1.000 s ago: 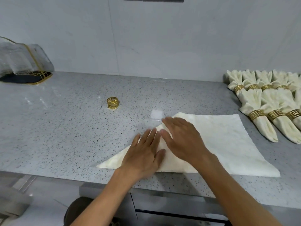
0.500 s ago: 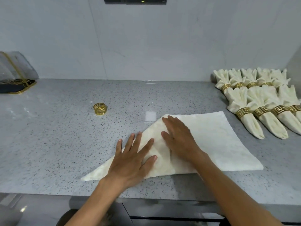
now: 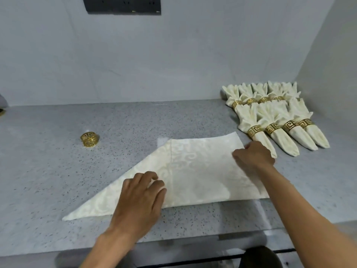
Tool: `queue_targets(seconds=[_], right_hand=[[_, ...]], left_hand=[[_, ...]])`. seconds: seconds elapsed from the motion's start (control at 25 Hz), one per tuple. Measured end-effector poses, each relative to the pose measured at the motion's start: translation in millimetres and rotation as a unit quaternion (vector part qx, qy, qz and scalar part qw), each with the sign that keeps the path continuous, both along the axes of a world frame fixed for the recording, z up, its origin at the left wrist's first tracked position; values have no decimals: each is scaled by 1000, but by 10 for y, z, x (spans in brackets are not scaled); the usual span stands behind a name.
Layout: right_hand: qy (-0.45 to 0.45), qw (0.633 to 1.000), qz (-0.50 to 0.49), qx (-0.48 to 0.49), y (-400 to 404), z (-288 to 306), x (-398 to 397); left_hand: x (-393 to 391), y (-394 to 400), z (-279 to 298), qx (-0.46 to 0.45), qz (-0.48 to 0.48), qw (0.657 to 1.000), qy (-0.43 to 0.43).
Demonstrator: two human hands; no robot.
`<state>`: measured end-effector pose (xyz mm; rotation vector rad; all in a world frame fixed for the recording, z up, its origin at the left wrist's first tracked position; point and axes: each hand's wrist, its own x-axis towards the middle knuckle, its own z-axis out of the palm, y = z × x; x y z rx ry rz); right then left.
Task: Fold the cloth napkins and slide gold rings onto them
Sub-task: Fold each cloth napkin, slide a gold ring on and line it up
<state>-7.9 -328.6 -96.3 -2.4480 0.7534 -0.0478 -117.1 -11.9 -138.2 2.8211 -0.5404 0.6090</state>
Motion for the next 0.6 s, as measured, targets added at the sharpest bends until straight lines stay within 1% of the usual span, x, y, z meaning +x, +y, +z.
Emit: queue_targets(seconds=[0.04,0.16,0.24,0.36,0.48,0.52,0.56,0.6], right_hand=[[-18,999,-6,28,17,-5,11],[-67,982,-21,177,-17,4,23],[-60,975,-23,214,-81,13,43],[-34,971,6,237,-93,76,39],[-88,947,24,309,-33,124,-16],[-116,942,41,312,18,139,-86],[-150,944,75,283,69,123,-168],[-182,949,120,228,143,84,-278]], left_hand=[[-59,-76,-4,-17,4,1000,2],[-145,-158,-36,-37,18,999,21],[-197,-160,-48,-42,10,999,26],[-259,-164,-73,-58,-2,998,20],[-296,-183,-76,-71,0,997,9],[-307,-184,-92,-71,-5,997,3],[-316,-184,-104,-72,-13,997,0],[-320,-184,-118,-76,-20,997,0]])
